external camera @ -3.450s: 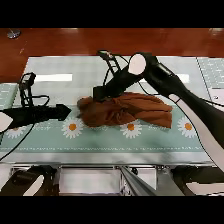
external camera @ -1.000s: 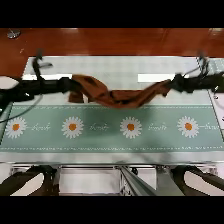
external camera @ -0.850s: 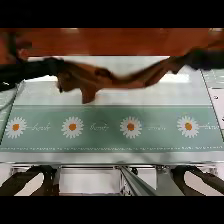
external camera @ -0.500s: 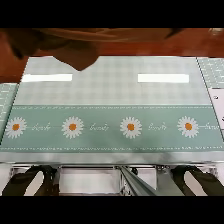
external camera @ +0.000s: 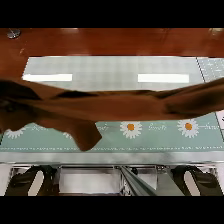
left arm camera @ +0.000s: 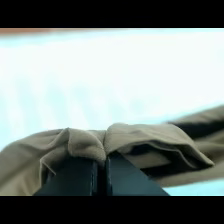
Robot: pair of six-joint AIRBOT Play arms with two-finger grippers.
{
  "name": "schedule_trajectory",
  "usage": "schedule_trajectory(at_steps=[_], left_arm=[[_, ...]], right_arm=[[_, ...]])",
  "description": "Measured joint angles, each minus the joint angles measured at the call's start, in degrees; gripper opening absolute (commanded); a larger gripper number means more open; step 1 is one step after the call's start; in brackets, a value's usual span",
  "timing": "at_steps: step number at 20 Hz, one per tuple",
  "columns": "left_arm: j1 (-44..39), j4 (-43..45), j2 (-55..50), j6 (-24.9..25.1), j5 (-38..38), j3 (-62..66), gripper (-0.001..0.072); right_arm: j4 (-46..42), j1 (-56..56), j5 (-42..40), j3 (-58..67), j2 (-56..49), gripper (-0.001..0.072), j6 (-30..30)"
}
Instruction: Fold the shirts.
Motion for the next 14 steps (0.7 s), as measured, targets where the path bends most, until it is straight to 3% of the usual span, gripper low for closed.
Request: schedule_trajectory(at_steps=[3, 6, 9, 13, 14], left_arm=[[0.0, 1.3, -0.7, -1.2, -1.0, -12.0, 0.0024], [-0.9, -0.3, -4.6, -0.8, 3.8, -24.6, 0.0024], [-4.3, -2.7, -11.5, 1.7, 13.9, -31.8, 0.0023], [-11.5, -4.3, -23.2, 3.2, 31.6, -32.9, 0.0033], [-13.0, -4.7, -26.4, 3.3, 34.7, -32.0, 0.0169]], right_arm=[[0.7, 0.0, 0.4, -15.7, 2.0, 0.0034, 0.6], [0.8, 0.0, -4.9, -30.3, 1.3, 0.0034, 0.2], [-0.4, 0.0, -13.7, -38.1, -4.2, 0.0034, -0.1], [-1.0, 0.0, -24.7, -39.3, -19.1, 0.0035, -0.5], [-0.6, 0.0, -26.4, -38.5, -23.3, 0.0060, -0.5]])
